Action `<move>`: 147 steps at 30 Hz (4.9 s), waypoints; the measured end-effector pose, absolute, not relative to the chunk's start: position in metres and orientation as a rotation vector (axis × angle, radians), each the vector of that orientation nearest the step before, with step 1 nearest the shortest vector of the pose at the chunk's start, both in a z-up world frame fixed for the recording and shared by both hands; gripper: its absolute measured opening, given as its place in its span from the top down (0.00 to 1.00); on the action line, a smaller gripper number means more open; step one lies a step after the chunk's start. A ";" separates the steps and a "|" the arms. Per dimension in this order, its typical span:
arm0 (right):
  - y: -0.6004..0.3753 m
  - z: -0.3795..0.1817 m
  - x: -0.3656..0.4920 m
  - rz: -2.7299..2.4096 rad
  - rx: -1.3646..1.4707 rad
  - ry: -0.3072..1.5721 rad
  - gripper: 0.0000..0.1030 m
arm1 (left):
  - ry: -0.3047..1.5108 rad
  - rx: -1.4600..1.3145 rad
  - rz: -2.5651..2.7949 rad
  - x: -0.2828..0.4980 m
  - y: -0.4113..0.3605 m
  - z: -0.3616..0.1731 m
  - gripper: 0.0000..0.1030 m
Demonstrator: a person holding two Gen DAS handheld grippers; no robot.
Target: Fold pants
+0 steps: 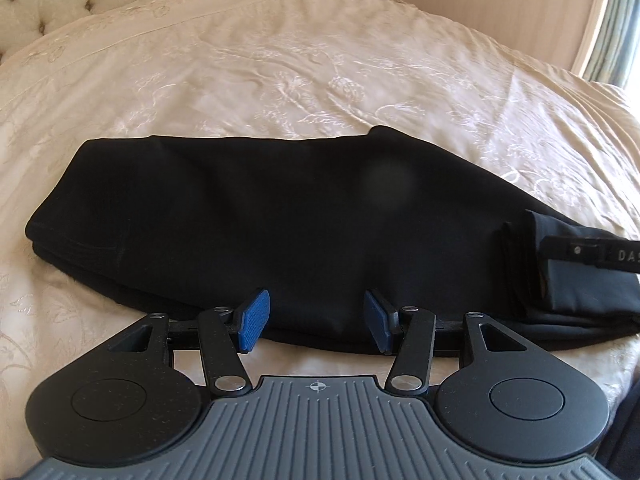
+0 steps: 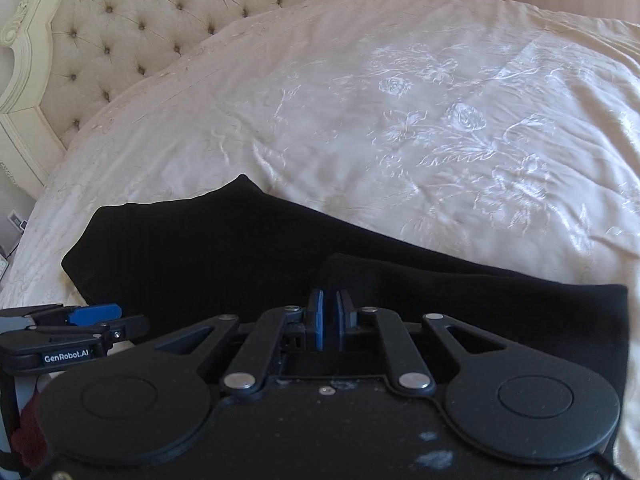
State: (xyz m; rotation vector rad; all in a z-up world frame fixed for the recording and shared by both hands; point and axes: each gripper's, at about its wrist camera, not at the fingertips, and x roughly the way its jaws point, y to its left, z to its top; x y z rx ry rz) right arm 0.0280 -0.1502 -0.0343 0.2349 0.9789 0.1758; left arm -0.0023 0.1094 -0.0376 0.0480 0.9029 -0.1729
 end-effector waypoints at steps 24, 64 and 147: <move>-0.162 -0.076 0.011 0.171 0.429 0.904 0.85 | 0.877 -0.109 0.232 0.034 0.234 -0.019 0.35; -0.115 -0.064 0.002 0.156 0.149 0.881 0.75 | 0.834 -0.354 0.202 0.067 0.288 -0.042 0.69; -0.194 -0.051 -0.020 -0.004 0.585 0.848 0.91 | 0.393 0.041 -0.311 -0.027 0.059 0.087 0.78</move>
